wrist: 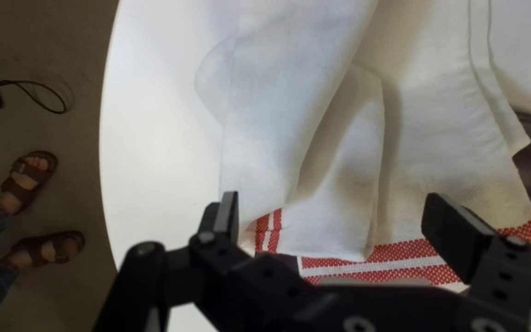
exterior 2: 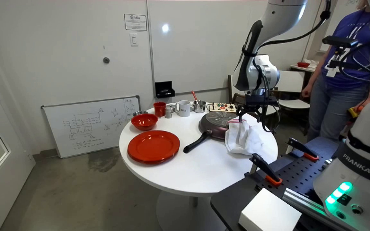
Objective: Unfold the towel
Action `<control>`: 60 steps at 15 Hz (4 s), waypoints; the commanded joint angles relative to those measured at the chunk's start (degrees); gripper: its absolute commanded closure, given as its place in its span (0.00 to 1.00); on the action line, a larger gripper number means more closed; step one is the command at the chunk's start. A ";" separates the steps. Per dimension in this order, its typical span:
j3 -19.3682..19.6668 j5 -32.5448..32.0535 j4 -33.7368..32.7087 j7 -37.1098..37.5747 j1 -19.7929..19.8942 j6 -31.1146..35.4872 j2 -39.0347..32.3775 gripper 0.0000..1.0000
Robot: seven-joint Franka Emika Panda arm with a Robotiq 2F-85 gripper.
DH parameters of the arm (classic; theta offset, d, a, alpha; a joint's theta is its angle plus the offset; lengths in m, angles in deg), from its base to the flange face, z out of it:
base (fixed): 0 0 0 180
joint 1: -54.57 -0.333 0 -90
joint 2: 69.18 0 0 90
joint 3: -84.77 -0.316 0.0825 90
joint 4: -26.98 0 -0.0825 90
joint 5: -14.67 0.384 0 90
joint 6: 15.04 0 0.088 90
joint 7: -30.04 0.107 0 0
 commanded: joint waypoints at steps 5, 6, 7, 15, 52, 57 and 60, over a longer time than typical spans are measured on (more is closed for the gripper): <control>14.06 -6.92 -4.82 19.80 -12.36 -14.29 -3.75 0.00; 13.81 -6.76 -5.26 21.03 -11.76 -16.59 -3.57 0.00; 13.40 -6.44 -5.71 22.01 -11.03 -18.52 -3.54 0.00; 9.88 -2.27 -3.71 28.31 -5.25 -17.70 -4.07 0.00; -6.96 9.53 -1.03 11.10 10.10 -4.22 -5.43 0.83; -4.22 7.60 -0.69 12.67 6.78 -7.00 -4.40 1.00; -2.06 6.22 0.15 13.62 3.64 -7.23 -2.99 0.96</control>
